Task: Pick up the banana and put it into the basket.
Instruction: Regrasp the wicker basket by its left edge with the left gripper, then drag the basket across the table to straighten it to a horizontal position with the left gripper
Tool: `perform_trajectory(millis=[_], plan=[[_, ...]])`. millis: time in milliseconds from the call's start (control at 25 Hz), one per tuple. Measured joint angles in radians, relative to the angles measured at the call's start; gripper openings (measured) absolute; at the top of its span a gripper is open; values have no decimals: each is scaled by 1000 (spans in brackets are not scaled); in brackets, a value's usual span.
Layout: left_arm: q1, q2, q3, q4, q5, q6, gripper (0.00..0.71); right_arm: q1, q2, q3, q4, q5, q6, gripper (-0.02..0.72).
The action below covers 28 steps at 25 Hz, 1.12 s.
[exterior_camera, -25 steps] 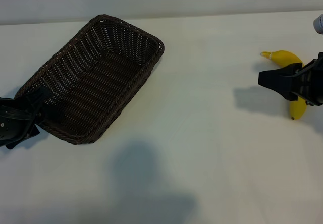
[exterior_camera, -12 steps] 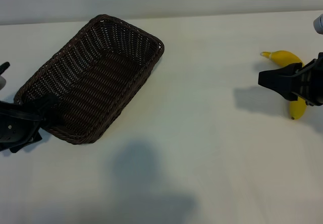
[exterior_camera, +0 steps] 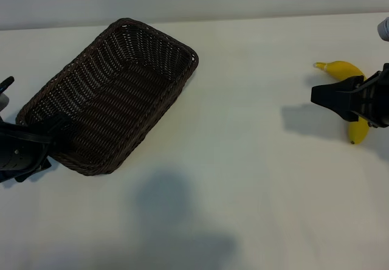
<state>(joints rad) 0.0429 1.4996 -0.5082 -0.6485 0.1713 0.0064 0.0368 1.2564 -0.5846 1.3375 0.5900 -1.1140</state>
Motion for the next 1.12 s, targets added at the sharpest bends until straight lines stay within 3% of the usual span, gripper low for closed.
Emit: perform_trajectory(millis=[160,560,920,1120], plan=[[0,18,-6,-6,-23,-6,436,0,0,0,0,0,0,457],[-1,21,-7,-26,-71,-6,160,0,0,0,0,0,0,457],[-2,23,-9,-26,-75,21,160,0,0,0,0,0,0,457],[-2,28,-91,-10,6,106,159,0,0,0,0,0,0,457]])
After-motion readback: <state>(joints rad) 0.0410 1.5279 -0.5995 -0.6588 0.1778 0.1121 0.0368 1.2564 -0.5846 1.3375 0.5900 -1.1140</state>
